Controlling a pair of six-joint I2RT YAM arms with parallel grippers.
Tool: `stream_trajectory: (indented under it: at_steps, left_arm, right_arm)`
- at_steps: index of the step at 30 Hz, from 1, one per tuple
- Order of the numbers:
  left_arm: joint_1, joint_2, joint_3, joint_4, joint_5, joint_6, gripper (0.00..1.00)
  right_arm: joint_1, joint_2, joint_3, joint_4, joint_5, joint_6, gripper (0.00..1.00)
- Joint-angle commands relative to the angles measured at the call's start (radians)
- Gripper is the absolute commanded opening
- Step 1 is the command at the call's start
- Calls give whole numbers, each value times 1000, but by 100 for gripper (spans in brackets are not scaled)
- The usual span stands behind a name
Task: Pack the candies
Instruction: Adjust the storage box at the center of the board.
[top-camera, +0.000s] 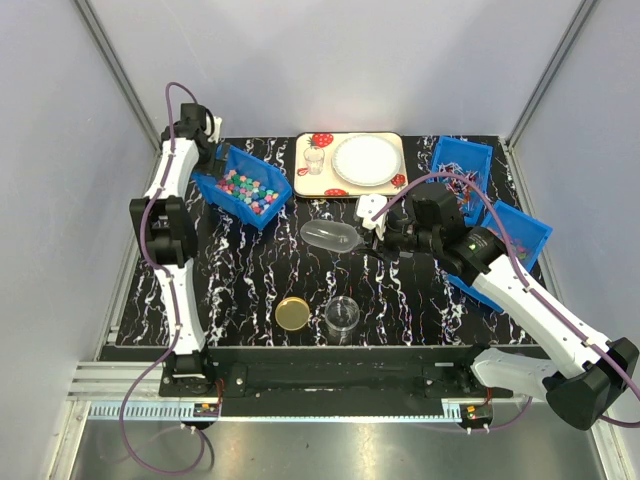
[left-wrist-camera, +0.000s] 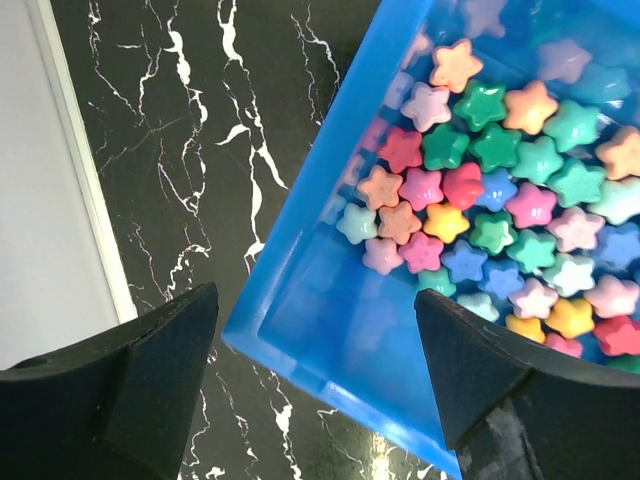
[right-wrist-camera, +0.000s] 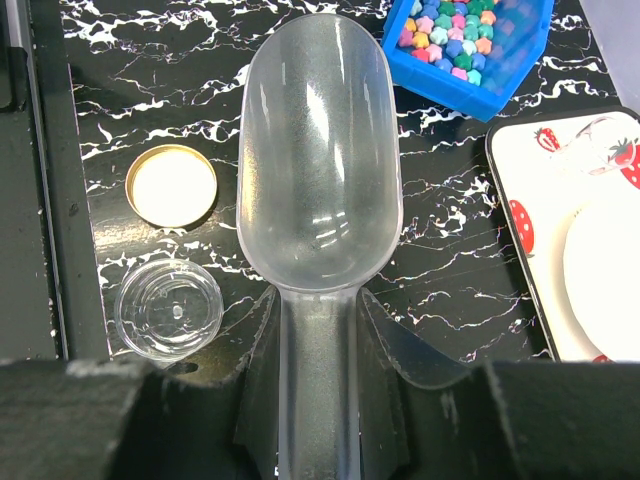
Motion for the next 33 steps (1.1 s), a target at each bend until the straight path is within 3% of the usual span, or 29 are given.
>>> stream_trajectory:
  at_steps: [1,4,12,15,19,25,29,33]
  left_arm:
    - [-8,36,37,20,-48,-1,86]
    - [-8,30,8,20,-30,12,82]
    - [-13,-70,-146,17,54,10,53]
    - [-14,-125,-222,17,94,-13,50]
    - [-19,-191,-330,-17,159,-56,51]
    - [-28,-279,-448,-78,200,-106,68]
    - [-31,-308,-459,-106,211,-74,74]
    - [-30,-280,-392,-154,200,-16,73]
  right_arm:
    - [8,-23,15,31,-5,10,0]
    - [8,-17,15,31,-5,8,0]
    - [8,-15,20,31,-5,10,0]
    - [6,-12,23,29,-8,11,0]
    - [6,-17,24,26,-11,11,0]
    - [8,-21,23,26,-16,13,0]
    - [8,-28,21,24,-19,13,0]
    - [8,-38,18,26,-22,11,0]
